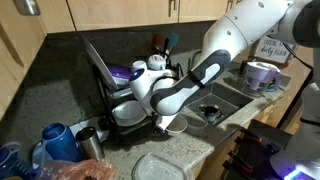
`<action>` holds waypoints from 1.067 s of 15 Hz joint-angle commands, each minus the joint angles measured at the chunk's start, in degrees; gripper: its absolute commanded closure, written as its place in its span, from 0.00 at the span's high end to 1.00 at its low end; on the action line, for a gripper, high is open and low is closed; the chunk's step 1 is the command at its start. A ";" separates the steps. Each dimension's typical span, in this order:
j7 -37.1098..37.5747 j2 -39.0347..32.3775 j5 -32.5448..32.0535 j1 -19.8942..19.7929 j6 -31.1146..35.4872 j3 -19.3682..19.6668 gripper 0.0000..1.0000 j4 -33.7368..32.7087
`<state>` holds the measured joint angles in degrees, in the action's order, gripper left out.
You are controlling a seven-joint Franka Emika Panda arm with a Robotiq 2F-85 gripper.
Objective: Pour the contents of the white bowl into the clear bowl
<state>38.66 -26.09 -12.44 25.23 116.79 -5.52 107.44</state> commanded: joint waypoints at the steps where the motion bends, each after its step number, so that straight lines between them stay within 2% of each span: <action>1: -1.42 5.35 3.93 -2.67 2.22 -1.68 0.02 4.99; 11: -8.52 14.18 15.13 -7.85 9.83 -2.97 0.02 14.95; 16: -14.25 18.99 23.69 -10.60 16.12 -3.73 0.02 21.52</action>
<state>28.00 -12.65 6.48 16.86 129.48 -7.99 123.28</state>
